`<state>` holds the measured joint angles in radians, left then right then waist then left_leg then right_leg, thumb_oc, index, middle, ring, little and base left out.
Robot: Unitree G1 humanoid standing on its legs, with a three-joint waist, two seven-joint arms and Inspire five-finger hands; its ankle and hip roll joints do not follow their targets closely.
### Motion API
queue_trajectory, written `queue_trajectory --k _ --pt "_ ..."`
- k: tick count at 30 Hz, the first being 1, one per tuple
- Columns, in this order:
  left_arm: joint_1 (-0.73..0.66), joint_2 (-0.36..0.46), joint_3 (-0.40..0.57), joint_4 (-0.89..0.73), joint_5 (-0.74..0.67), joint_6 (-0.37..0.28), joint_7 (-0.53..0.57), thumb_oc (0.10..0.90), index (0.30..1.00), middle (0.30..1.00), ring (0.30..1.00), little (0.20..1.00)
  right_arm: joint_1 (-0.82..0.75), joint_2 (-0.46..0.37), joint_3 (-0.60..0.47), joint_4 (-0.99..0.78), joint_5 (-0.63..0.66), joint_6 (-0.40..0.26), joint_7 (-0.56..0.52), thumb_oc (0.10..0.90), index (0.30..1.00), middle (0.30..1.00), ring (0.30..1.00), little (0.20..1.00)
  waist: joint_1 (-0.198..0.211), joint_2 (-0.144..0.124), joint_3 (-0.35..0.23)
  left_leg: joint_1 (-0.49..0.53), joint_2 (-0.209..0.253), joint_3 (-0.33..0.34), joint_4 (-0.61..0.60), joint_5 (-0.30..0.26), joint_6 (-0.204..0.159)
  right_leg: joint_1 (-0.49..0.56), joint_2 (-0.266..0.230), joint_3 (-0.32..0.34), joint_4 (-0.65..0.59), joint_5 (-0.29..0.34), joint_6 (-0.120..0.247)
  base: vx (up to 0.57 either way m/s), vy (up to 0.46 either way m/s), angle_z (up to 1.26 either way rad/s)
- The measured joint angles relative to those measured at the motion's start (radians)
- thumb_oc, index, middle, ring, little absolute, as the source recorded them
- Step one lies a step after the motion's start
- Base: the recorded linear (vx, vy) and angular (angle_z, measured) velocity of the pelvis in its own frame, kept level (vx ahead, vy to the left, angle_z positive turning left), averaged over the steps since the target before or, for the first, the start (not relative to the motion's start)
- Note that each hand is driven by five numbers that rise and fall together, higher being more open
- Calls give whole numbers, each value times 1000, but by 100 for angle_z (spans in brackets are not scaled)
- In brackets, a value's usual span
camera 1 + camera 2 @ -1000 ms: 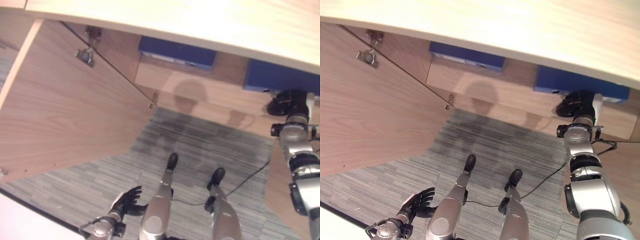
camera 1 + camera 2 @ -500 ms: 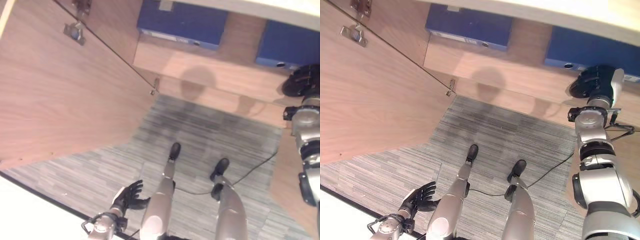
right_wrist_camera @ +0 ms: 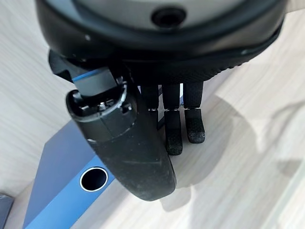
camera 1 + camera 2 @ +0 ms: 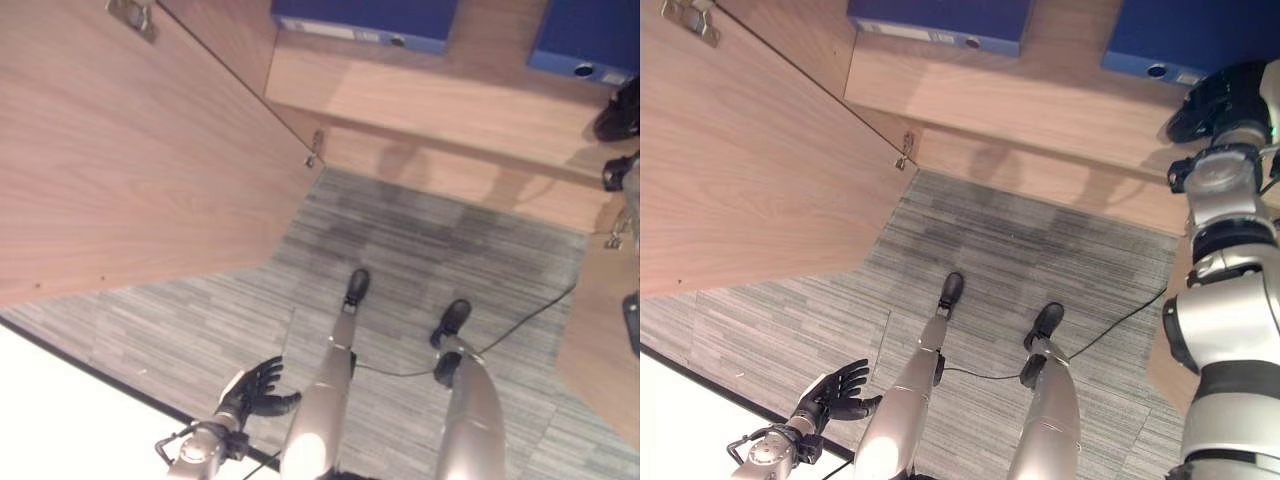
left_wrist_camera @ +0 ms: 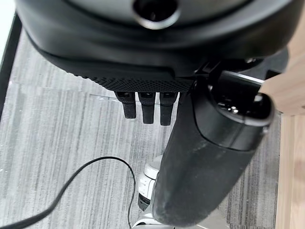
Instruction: Put the empty folder in the office cabinet
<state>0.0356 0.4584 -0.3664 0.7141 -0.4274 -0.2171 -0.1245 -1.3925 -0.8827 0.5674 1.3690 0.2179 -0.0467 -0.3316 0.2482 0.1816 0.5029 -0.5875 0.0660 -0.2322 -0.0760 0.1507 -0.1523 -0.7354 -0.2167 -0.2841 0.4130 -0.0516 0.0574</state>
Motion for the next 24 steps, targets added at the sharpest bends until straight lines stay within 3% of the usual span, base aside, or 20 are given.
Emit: queue_trajectory --k 3,6,8,13,14,15,16,18,19,20,22,24 --pt "2 0 -3 1 0 1 0 800 900 900 900 900 -56 -15 66 30 1 50 8 400 300 300 300 300 4 15 -10 -16 -1 -11 -1 -25 -31 0 3 0 -28 4 5 -7 -3 10" --pt "4 -1 -20 4 0 14 -19 800 900 900 900 900 -74 -31 69 33 1 53 8 400 300 300 300 300 23 22 -15 -42 -32 -19 64 -25 -2 0 -10 4 -36 31 14 -7 8 -17" --pt "3 0 6 1 -1 13 -17 800 900 900 900 900 -104 -63 86 10 1 53 -2 400 300 300 300 300 12 24 -16 -22 -33 -21 21 -26 -4 9 1 32 -54 25 24 0 -2 15" --pt "-14 7 19 15 -1 18 -18 800 900 900 900 900 -110 -111 53 -98 3 0 -27 400 300 300 300 300 -1 23 -15 41 -33 -18 43 1 20 103 0 22 -57 37 15 0 -17 20" --pt "-13 2 26 33 -1 20 -18 800 900 900 900 900 -24 -105 -62 -198 22 -23 -49 400 300 300 300 300 4 22 -16 88 -19 -17 44 33 30 159 11 13 -56 23 9 28 -23 18" --pt "-9 -1 26 35 -1 19 -14 800 900 900 900 900 11 -102 -93 -276 35 -41 -70 400 300 300 300 300 -2 21 -16 106 -13 -18 56 61 34 190 17 3 -48 7 5 42 -19 17" --pt "-9 -15 44 43 -1 21 -12 800 900 900 900 900 141 -87 -196 -425 43 -55 -92 400 300 300 300 300 -15 1 -16 128 -12 -17 58 60 38 222 20 -1 -53 1 3 77 11 20" --pt "-10 -65 124 85 1 30 -3 800 900 900 900 900 523 73 -467 -773 40 -76 -110 400 300 300 300 300 -46 -45 13 231 -7 -10 58 53 39 350 30 -1 -95 3 4 81 69 16" --pt "-7 -82 159 118 0 34 2 800 900 900 900 900 720 223 -539 -893 40 -100 -118 800 900 900 900 900 -49 -93 2 295 -7 6 57 53 40 436 33 -6 -142 6 8 101 90 -4" --pt "-3 -82 165 143 1 36 2 800 900 900 900 900 778 300 -526 -891 41 -93 -117 800 900 900 900 900 -51 -124 -18 321 -7 10 57 49 42 469 36 -5 -169 8 11 112 79 -17" --pt "-6 -101 216 195 10 47 3 800 900 900 900 900 917 449 -577 -960 38 -102 -116 800 900 900 900 900 -60 -152 -47 375 4 14 66 3 38 544 52 -6 -215 8 12 79 29 -18" --pt "-3 -99 239 234 13 52 9 800 900 900 900 900 1060 539 -545 -1024 34 -101 -112 800 900 900 900 900 -82 -184 -81 405 9 15 72 -20 37 586 60 -5 -241 8 12 86 11 -11"
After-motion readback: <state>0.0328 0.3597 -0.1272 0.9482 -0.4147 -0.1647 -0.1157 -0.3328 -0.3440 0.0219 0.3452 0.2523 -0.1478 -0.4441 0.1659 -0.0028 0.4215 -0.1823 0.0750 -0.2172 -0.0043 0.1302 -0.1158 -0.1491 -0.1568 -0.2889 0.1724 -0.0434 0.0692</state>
